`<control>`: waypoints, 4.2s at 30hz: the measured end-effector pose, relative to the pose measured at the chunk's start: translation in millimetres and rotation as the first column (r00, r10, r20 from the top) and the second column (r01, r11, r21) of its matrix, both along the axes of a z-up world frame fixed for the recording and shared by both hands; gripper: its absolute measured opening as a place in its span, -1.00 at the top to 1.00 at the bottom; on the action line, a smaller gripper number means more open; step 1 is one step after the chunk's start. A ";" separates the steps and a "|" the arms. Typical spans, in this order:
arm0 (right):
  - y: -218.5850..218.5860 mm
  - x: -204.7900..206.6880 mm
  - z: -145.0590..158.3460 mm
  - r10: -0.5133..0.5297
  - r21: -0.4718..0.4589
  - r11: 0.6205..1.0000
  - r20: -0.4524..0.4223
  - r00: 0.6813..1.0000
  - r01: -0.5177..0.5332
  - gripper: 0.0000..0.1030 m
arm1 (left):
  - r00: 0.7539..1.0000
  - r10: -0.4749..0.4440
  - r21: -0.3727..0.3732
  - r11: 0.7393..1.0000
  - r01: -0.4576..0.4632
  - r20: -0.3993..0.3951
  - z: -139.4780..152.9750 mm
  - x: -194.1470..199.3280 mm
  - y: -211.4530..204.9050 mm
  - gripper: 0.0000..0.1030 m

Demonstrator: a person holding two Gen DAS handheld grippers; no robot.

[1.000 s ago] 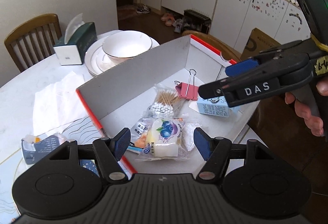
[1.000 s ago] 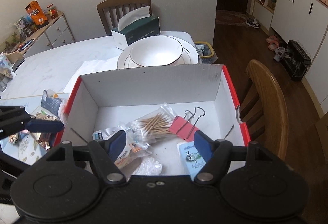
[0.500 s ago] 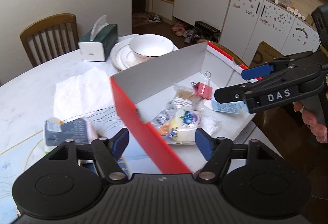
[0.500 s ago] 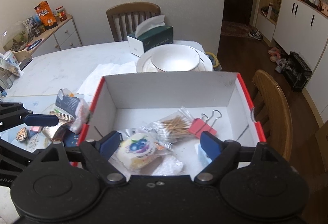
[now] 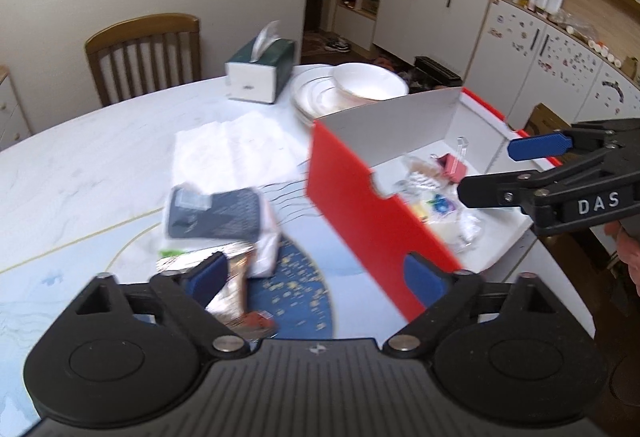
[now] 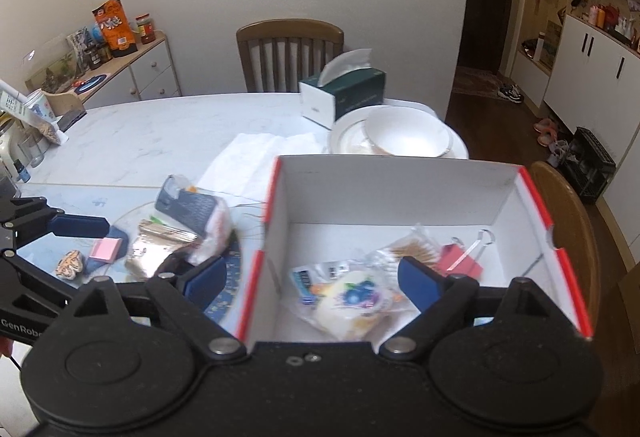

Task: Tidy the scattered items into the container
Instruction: 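Withdraw both tools from the red box toward the remaining table items, then grasp the plush cartoon toy with the left tool while the right tool grasps the silver foil pouch, then carry the plush toy and foil pouch over the red box with both tools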

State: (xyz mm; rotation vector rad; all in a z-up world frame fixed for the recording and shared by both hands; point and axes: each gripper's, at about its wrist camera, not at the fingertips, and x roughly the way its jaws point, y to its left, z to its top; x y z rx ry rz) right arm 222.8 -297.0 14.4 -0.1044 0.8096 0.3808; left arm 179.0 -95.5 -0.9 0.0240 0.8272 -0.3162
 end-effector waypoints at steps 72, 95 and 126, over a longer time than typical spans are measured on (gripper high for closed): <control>209.8 25.9 -116.8 -0.180 -0.085 0.982 -0.174 0.968 0.167 -0.37 | 0.990 0.110 0.032 0.994 -0.108 -0.089 -99.8 -16.9 197.0 -0.12; 207.6 0.2 -99.0 -0.123 -0.065 0.991 -0.157 0.980 0.114 0.21 | 0.991 0.116 0.058 0.992 -0.112 -0.064 -80.3 -31.7 188.1 -0.07; 132.4 -58.3 -7.9 0.016 0.082 0.997 -0.103 0.995 -0.008 0.22 | 0.997 0.067 -0.012 0.998 -0.067 0.027 -3.0 -66.9 125.8 -0.07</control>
